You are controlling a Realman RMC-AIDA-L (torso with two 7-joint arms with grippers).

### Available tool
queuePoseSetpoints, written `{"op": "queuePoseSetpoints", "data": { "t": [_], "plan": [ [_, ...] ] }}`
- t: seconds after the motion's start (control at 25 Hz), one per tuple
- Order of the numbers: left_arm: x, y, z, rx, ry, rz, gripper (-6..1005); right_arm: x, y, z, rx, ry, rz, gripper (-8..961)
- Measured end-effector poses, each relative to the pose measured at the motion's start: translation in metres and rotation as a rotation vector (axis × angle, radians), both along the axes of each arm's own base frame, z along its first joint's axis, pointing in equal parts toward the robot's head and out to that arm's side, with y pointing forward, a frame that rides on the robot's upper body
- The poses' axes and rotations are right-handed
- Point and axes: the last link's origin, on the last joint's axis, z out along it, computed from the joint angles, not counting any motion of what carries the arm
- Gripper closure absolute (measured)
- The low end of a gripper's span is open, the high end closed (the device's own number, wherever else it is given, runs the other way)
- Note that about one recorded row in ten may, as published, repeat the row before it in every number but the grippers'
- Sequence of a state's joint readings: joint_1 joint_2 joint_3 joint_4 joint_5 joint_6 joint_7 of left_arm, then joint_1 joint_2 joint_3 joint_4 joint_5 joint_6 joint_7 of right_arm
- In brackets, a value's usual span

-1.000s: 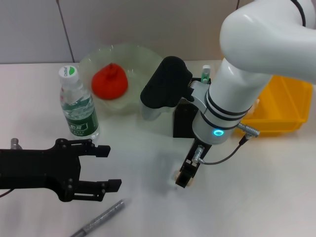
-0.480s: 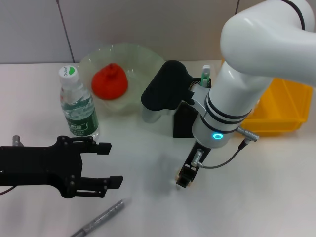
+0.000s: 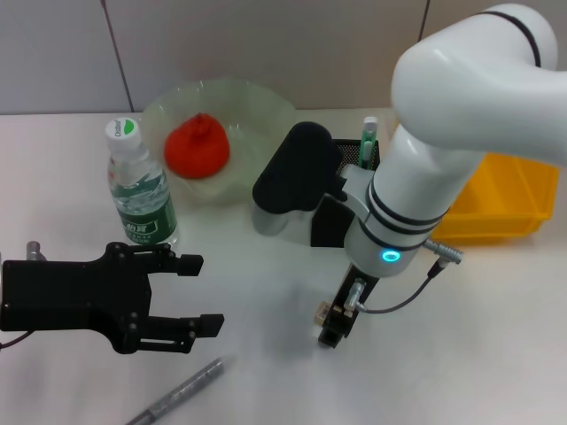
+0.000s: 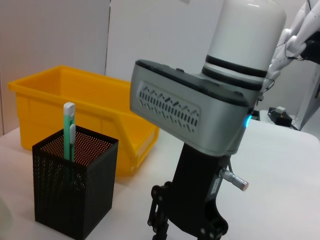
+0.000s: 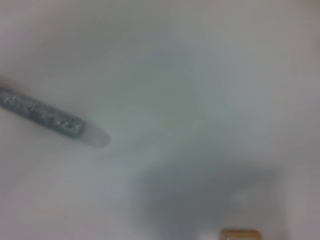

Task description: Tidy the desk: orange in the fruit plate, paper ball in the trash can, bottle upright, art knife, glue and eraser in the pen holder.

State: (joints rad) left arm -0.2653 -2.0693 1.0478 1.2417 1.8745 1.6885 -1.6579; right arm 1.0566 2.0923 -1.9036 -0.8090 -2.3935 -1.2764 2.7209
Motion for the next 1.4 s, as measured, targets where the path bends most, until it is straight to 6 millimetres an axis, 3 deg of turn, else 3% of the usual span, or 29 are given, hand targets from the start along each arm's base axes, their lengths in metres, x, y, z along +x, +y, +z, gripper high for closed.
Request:
{"op": "queuePoseSetpoints", "data": {
  "t": [0.28,0.48,0.76,0.92,1.2,1.4],
  "plan": [
    [-0.002,-0.001,0.001,0.003,-0.001,0.005,186,0.000,0.000,-0.002,0.001,-0.003,0.010,422],
    [-0.003,-0.002,0.001,0.003,-0.002,0.010,186,0.002,0.000,-0.002,0.007,0.003,-0.003,620],
    [-0.004,-0.003,0.001,0.000,-0.003,0.012,186,-0.003,-0.002,0.003,0.008,0.018,-0.008,669],
    [-0.004,-0.004,0.001,0.000,-0.003,0.011,186,-0.019,0.006,0.030,0.067,0.066,0.004,697],
    [-0.004,-0.004,0.001,0.000,-0.002,0.009,186,-0.046,0.018,0.099,0.272,0.171,0.082,697],
    [-0.004,-0.004,0.001,0.000,-0.003,0.007,186,-0.044,0.025,0.115,0.367,0.197,0.129,696]
  ]
}}
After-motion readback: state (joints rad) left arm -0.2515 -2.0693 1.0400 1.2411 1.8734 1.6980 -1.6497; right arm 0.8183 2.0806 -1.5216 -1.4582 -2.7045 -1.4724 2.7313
